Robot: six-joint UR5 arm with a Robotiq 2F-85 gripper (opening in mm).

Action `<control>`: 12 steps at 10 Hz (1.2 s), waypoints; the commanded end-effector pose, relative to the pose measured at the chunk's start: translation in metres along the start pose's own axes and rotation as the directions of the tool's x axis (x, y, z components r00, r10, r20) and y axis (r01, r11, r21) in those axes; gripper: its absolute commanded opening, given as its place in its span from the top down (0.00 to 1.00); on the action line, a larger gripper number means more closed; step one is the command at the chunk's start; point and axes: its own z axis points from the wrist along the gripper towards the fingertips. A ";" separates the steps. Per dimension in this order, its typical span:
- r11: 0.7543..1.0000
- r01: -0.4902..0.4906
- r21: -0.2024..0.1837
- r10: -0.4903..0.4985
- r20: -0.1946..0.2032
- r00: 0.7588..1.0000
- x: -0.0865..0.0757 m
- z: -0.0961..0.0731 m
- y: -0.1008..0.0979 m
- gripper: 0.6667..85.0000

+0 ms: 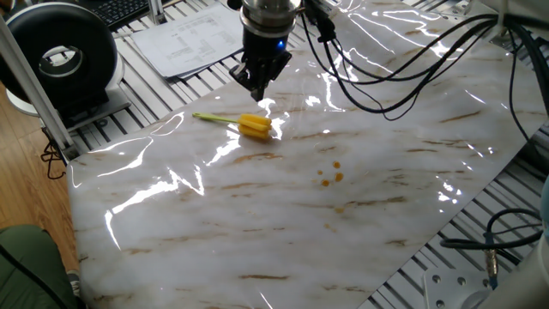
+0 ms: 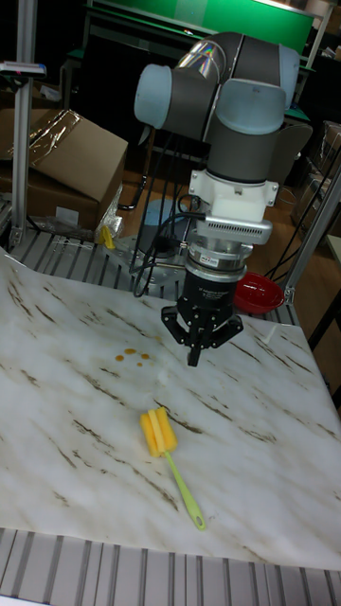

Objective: Scrub the table with a brush

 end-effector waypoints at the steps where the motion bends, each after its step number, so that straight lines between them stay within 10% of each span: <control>1: 0.994 0.108 -0.023 -0.107 0.027 0.994 -0.007 -0.001 0.006 0.65; 3: 0.989 0.142 -0.030 -0.142 0.026 0.990 -0.014 0.009 0.008 0.59; 5: 0.983 0.179 -0.051 -0.175 0.068 0.982 -0.051 0.054 0.019 0.56; 8: 0.978 0.205 -0.030 -0.203 0.052 0.978 -0.059 0.100 0.016 0.53; 12: 0.970 0.242 -0.014 -0.241 0.020 0.970 -0.051 0.098 0.009 0.51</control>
